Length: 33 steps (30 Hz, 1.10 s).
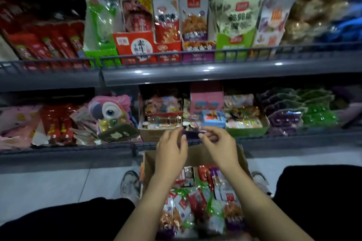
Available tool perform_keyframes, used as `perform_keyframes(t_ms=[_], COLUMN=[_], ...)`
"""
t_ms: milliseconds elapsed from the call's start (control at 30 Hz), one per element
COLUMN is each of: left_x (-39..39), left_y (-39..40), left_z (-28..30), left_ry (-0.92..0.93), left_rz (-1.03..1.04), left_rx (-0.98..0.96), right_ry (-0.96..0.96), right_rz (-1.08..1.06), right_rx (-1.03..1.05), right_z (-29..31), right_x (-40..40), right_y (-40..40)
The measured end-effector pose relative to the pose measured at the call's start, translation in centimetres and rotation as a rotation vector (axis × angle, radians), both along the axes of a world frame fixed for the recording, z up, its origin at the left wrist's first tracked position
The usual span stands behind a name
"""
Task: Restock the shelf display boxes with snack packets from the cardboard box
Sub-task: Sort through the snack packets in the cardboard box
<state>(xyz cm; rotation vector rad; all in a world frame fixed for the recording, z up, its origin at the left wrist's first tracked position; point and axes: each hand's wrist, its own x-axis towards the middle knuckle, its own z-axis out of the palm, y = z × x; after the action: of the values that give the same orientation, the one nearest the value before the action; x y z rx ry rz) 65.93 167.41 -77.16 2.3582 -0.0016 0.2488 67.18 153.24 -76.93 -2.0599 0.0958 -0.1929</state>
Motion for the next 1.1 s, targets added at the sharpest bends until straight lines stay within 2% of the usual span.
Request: perform_keyframes(t_ms=[200, 500, 700, 1000, 1100], left_x=[-0.9, -0.6, 0.0, 0.1, 0.2], left_y=[-1.5, -2.8, -3.2, -2.9, -2.9], left_z=[-8.4, -18.0, -22.3, -27.8, -28.9], left_ry=[0.271, 0.583, 0.742, 0.904, 0.929], left_rz=[-0.009, -0.006, -0.043, -0.065, -0.026], left_rx=[0.02, -0.071, -0.068, -0.074, -0.067], right_ry=[0.224, 0.59, 0.775, 1.007, 1.043], right_rz=[-0.061, -0.039, 0.003, -0.028, 0.026], right_rx=[0.018, -0.04, -0.025, 0.187, 0.144], right_z=[-8.6, -19.0, -23.2, -27.2, -28.0], right_x=[-2.2, -3.7, -4.1, -3.9, -3.8], right_y=[-2.3, -3.7, -3.7, -3.2, -3.3])
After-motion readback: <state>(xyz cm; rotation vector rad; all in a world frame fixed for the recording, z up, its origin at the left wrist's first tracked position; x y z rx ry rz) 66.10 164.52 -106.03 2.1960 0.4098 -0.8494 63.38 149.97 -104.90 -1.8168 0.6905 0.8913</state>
